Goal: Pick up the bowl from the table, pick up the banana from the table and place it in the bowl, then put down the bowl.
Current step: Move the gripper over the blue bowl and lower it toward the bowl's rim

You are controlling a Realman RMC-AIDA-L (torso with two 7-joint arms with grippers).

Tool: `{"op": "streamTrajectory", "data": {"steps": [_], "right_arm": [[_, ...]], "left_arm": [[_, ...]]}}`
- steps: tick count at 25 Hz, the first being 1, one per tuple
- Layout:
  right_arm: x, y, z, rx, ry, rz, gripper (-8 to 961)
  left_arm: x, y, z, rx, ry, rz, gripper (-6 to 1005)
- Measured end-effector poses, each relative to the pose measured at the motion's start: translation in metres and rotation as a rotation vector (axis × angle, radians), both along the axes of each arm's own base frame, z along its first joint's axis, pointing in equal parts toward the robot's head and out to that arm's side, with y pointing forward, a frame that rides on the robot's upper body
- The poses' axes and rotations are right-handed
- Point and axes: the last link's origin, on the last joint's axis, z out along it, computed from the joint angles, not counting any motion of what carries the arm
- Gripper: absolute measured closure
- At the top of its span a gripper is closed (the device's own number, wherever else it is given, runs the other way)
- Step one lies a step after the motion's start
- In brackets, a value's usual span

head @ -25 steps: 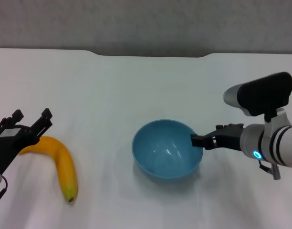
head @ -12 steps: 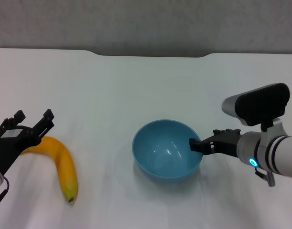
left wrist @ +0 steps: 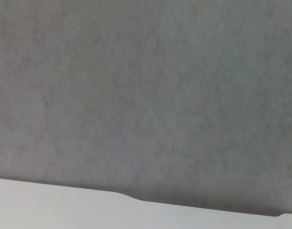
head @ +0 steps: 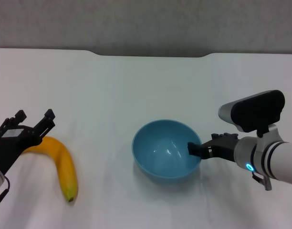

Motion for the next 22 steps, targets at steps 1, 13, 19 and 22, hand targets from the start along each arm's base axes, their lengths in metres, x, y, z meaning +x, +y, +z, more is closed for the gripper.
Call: {"op": "streamTrajectory", "data": {"steps": [1,13,19,22], "right_arm": [[0.0001,0.0001,-0.0005,0.002,0.001,0.004,201],[0.0009,-0.0031,-0.0072,0.006,0.016,0.018,336],[0.0033,-0.0041,-0.0074,0.003,0.009,0.016,592],[0.0041,-0.0051,-0.0071,0.003,0.006,0.017,713]], "left_arm": [[-0.0001,0.0000,0.0000,0.000,0.000,0.000,151],[-0.0007,0.0000,-0.0011,-0.004,0.001,0.002,151],[-0.0015,-0.0003,-0.0014,-0.005,0.002,0.004,151],[-0.0023,-0.0011,-0.0014,-0.005,0.002,0.007,151]]}}
